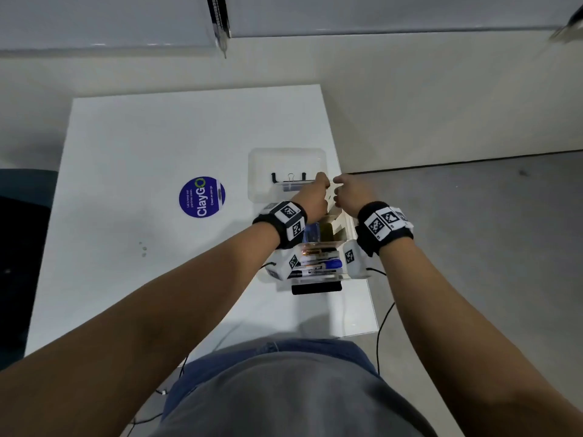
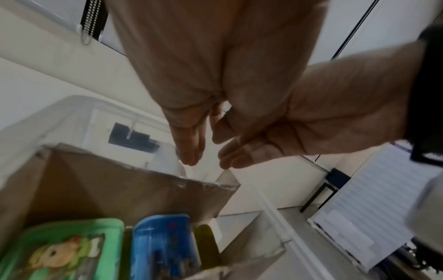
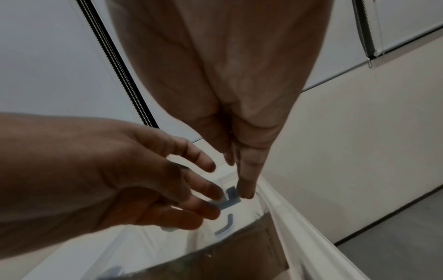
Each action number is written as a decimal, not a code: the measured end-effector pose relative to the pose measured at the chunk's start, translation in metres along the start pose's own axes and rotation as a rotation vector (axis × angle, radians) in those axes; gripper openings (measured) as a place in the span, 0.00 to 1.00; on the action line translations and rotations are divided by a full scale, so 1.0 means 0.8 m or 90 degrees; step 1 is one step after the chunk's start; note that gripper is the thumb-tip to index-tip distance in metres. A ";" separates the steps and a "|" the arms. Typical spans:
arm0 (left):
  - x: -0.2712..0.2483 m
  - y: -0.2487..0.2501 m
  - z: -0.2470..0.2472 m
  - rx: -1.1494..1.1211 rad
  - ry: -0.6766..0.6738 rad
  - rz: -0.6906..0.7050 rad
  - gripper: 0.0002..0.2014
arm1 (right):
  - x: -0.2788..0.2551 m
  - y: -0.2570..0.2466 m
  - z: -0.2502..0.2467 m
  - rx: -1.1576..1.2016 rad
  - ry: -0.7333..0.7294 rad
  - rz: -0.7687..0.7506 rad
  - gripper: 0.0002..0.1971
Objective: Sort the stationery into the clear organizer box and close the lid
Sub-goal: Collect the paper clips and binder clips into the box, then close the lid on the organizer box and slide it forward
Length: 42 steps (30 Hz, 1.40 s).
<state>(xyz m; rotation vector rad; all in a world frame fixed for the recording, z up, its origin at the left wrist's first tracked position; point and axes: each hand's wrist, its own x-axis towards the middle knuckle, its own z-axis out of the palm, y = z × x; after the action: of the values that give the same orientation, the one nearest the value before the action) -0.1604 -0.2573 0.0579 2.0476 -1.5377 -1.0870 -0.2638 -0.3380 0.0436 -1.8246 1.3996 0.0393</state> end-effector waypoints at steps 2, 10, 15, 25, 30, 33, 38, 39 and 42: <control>-0.004 -0.005 -0.004 -0.031 0.010 0.014 0.18 | -0.004 0.007 0.001 0.004 0.036 -0.030 0.20; 0.006 -0.100 -0.070 -0.125 0.275 -0.120 0.10 | -0.045 0.026 0.007 -0.096 0.049 -0.025 0.24; 0.021 -0.173 -0.068 0.024 0.157 -0.194 0.13 | -0.045 0.038 0.016 -0.136 0.034 -0.013 0.24; 0.066 -0.127 -0.068 -0.052 0.059 -0.026 0.08 | -0.045 0.037 0.026 -0.178 0.022 -0.028 0.30; 0.071 -0.106 -0.080 -0.038 0.095 -0.012 0.05 | -0.047 0.033 0.023 -0.165 0.020 -0.019 0.27; 0.061 -0.076 -0.087 -0.074 0.129 0.028 0.04 | -0.049 0.032 0.023 -0.162 0.023 -0.025 0.25; 0.033 -0.054 -0.081 0.118 -0.022 0.102 0.05 | -0.051 0.031 0.024 -0.172 0.034 -0.030 0.23; 0.030 -0.058 -0.079 0.152 -0.048 0.095 0.06 | -0.051 0.032 0.025 -0.174 0.035 -0.031 0.23; 0.030 -0.076 -0.080 0.122 -0.020 0.046 0.09 | -0.049 0.034 0.028 -0.178 0.037 -0.030 0.25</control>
<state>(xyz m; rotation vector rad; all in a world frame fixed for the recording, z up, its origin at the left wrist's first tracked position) -0.0704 -0.2685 0.0493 2.0873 -1.7786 -0.9824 -0.2915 -0.2948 0.0318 -2.1023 1.4479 0.1675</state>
